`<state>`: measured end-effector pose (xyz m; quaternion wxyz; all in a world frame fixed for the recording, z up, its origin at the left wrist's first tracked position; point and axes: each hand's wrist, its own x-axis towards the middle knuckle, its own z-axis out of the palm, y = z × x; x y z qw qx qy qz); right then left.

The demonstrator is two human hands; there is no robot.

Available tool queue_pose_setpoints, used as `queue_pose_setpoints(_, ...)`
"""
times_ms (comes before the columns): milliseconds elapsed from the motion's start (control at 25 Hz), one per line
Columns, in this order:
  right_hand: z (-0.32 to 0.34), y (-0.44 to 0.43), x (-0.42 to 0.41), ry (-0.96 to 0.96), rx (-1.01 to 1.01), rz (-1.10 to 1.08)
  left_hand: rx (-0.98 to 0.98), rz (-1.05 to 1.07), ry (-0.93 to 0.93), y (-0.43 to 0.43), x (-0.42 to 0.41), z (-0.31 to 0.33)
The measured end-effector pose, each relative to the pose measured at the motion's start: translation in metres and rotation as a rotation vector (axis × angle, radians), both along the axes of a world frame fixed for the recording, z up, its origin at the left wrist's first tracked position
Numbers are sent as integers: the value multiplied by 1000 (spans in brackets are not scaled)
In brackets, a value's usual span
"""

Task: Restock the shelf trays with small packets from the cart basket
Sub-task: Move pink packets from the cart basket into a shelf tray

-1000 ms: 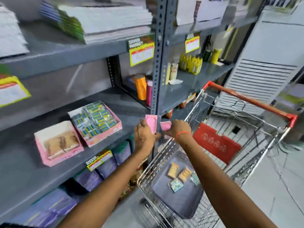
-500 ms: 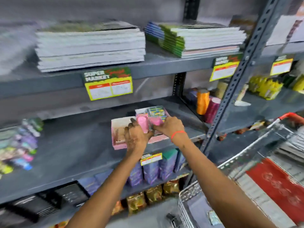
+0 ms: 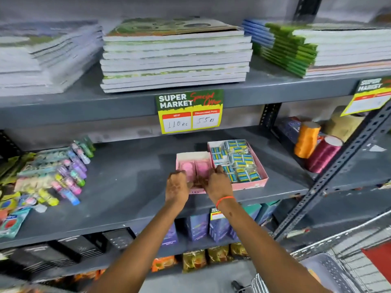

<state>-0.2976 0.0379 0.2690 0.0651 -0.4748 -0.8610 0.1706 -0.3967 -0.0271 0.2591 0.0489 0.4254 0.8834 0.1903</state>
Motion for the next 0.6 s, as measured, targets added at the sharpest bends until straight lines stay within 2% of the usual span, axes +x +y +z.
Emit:
queue_pose_setpoints(120,-19,5,-4,-51,222,55,14,-55,86,-5,-16,-18)
queue_pose_setpoints(280,-19,15,-12,-140,104,153,112,-56,-183,-1,-26,-19)
queue_pose_setpoints(480,-11,24,-10,-153,132,213,122,-79,-93,-7,-23,-20)
queue_pose_setpoints(600,-11,28,-12,-158,107,216,-19,-70,-28,-6,-28,-11)
